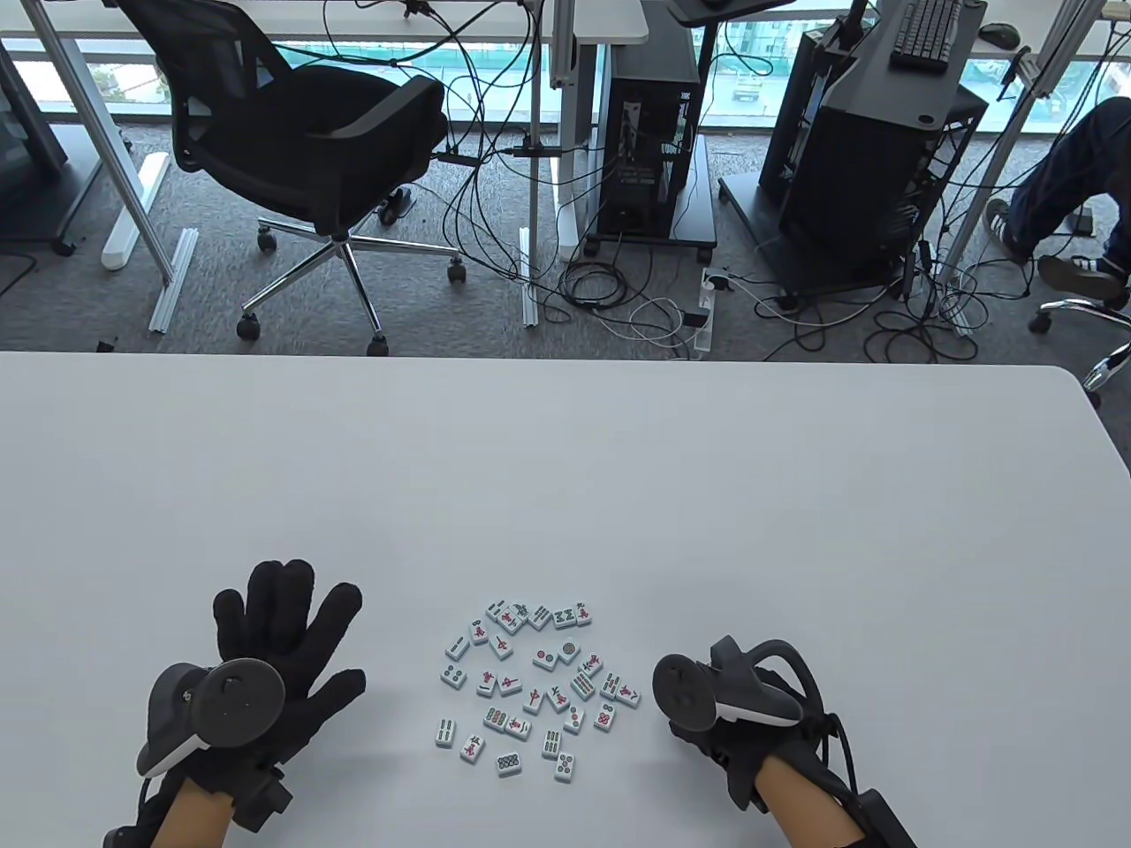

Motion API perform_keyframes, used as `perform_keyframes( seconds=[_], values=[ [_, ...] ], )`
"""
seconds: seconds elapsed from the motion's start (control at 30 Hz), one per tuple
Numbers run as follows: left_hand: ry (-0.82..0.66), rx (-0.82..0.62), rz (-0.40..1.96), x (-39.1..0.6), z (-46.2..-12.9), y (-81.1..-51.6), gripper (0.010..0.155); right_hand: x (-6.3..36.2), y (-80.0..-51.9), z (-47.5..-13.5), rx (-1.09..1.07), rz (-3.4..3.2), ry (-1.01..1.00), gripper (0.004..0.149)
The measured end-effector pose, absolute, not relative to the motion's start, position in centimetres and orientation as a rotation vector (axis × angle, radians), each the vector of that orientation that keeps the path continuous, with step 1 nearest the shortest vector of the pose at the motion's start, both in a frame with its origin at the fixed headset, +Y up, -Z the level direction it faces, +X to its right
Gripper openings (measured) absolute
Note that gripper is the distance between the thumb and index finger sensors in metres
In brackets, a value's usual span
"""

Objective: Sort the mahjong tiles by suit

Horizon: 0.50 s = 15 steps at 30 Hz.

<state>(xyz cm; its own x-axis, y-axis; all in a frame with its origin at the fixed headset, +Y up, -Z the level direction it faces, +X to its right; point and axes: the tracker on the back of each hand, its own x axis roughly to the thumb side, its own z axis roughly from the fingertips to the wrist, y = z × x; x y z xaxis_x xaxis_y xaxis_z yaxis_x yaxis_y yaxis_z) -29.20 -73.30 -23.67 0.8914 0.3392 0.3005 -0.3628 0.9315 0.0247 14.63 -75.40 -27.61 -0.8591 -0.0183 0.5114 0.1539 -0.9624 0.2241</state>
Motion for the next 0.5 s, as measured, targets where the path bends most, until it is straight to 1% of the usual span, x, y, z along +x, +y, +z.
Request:
perform_keyframes(
  seconds=[0.13, 0.2, 0.27, 0.37, 0.5],
  values=[
    [-0.297, 0.08, 0.367, -29.2, -23.7, -73.3, 0.078, 14.4, -76.3, -26.9, -0.797, -2.871, -0.393, 0.06],
    [-0.297, 0.08, 0.368, -29.2, -23.6, -73.3, 0.078, 14.3, -76.3, -26.8, -0.8, -2.879, -0.355, 0.06],
    [-0.298, 0.079, 0.37, -29.2, -23.6, -73.2, 0.078, 14.4, -76.3, -26.8, -0.781, -2.875, -0.383, 0.06],
    [-0.301, 0.081, 0.371, -29.1, -23.6, -73.2, 0.078, 14.3, -75.5, -27.0, -0.751, -2.904, -0.386, 0.064],
    [-0.303, 0.083, 0.375, -29.1, -23.6, -73.2, 0.078, 13.5, -73.8, -27.2, -0.739, -2.985, -0.272, 0.061]
  ],
)
